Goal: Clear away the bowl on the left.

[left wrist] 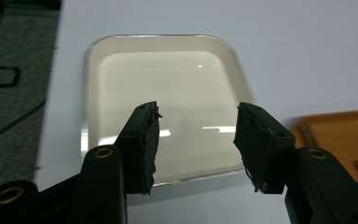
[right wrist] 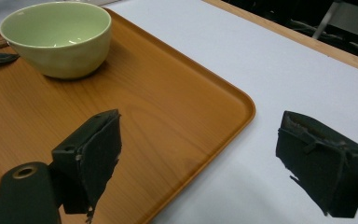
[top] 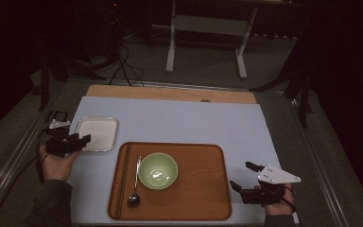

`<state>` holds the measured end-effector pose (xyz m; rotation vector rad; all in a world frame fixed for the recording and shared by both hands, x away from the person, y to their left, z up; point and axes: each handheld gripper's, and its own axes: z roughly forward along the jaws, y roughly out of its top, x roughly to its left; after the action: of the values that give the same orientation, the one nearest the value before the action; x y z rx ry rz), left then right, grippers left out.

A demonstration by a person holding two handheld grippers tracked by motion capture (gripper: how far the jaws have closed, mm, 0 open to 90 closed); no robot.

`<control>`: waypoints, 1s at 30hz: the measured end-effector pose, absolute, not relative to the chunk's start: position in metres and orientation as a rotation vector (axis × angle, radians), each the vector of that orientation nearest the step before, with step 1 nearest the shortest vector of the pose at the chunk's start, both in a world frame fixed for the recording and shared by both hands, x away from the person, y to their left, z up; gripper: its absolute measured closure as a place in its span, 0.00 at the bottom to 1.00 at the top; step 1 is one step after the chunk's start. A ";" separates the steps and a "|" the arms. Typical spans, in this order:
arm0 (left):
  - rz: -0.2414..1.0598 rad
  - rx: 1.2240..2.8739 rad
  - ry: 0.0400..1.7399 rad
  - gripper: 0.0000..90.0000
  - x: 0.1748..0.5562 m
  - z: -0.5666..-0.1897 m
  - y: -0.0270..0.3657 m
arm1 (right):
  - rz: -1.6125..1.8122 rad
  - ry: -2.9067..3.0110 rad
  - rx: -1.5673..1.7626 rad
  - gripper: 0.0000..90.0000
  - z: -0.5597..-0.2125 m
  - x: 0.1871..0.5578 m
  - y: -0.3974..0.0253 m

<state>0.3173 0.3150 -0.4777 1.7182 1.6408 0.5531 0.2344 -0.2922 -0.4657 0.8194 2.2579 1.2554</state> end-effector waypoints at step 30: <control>0.450 1.699 1.932 0.66 0.359 -0.524 0.361 | 1.257 2.264 0.821 0.15 -0.466 0.235 -0.292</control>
<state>0.3587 0.3609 -0.5245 1.6993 1.9318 0.4501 0.2351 -0.2915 -0.4664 0.8205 2.2644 1.2568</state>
